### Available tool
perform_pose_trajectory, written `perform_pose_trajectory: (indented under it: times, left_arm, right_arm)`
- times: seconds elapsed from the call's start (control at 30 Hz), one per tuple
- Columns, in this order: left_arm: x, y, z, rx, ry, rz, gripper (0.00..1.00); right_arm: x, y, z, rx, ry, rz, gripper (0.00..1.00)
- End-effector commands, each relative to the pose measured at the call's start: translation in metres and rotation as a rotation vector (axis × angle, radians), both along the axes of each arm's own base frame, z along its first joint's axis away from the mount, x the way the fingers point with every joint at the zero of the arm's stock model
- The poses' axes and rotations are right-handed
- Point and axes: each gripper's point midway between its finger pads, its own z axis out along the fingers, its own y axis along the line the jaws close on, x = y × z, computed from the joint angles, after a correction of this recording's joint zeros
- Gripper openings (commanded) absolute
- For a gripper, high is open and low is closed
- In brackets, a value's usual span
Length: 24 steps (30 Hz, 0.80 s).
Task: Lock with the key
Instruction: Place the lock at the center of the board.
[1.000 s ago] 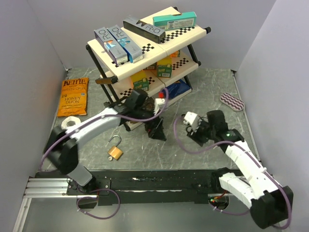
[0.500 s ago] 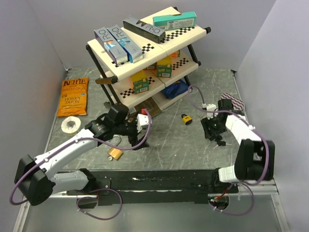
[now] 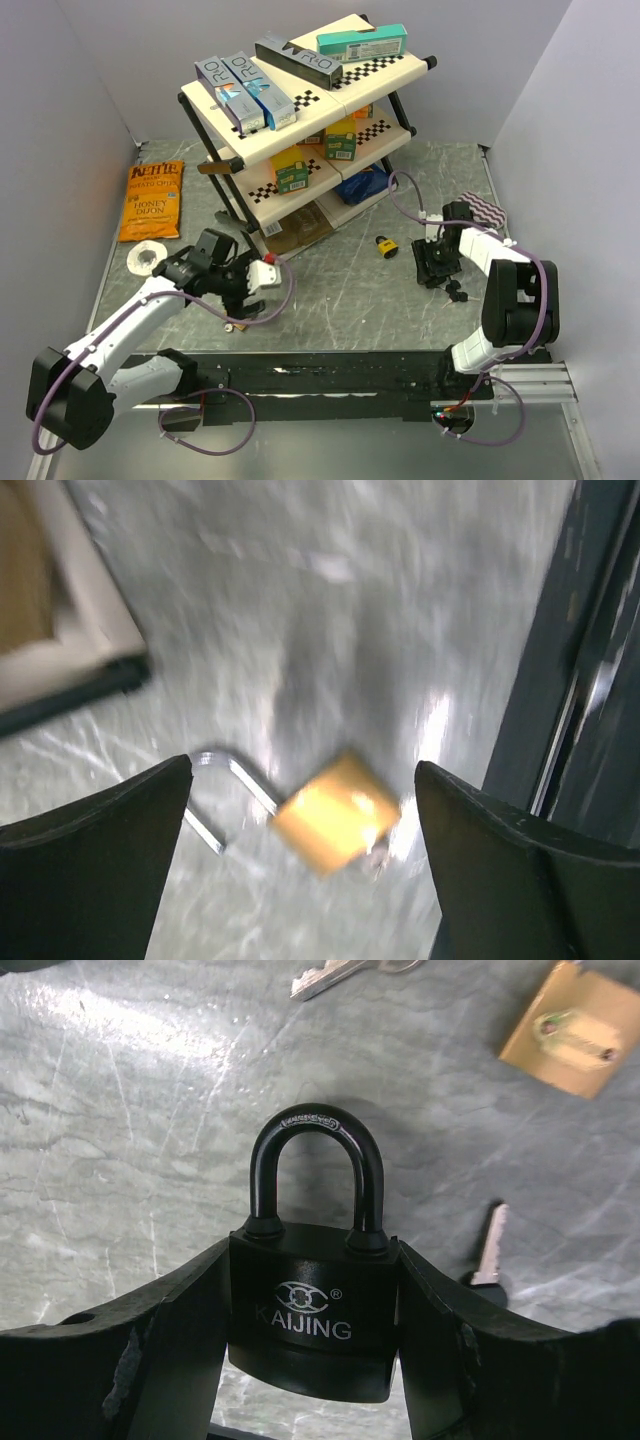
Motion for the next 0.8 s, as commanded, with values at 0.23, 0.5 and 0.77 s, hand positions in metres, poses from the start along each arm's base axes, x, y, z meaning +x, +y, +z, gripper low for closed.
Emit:
perform_pose_trajectory:
  times: [0.23,0.5,0.77]
  left_arm:
    - [-0.048,0.053,-0.042,0.257,0.01,-0.446,0.99]
    - [-0.034,0.052,-0.066,0.296,0.015,-0.491,0.99]
    - [-0.03,0.047,-0.078,0.289,0.029,-0.528,0.94]
  right_arm:
    - [0.006,0.009,0.005,0.023,-0.019,-0.027,0.69]
    - [0.006,0.012,0.013,0.033,-0.017,-0.017,0.81]
    - [0.01,0.018,0.04,0.065,-0.079,0.001,0.99]
